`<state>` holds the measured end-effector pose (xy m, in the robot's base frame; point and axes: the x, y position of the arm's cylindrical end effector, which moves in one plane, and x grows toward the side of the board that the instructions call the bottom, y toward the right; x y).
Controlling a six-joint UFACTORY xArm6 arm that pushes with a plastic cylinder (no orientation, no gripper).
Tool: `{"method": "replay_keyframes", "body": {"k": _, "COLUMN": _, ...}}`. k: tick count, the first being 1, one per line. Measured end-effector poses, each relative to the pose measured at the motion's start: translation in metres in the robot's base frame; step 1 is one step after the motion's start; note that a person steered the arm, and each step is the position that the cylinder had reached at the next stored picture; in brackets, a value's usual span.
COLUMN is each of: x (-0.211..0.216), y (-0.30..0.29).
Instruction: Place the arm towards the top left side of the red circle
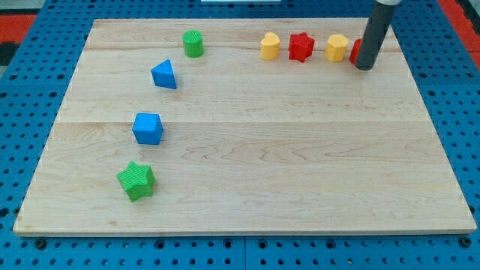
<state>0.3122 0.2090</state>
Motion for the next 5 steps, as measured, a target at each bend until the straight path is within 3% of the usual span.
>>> {"method": "replay_keyframes", "body": {"k": 1, "x": -0.013, "y": 0.000}}
{"method": "replay_keyframes", "body": {"k": 2, "x": 0.007, "y": -0.001}}
{"method": "replay_keyframes", "body": {"k": 3, "x": 0.020, "y": 0.042}}
{"method": "replay_keyframes", "body": {"k": 4, "x": -0.030, "y": 0.071}}
{"method": "replay_keyframes", "body": {"k": 5, "x": -0.109, "y": 0.054}}
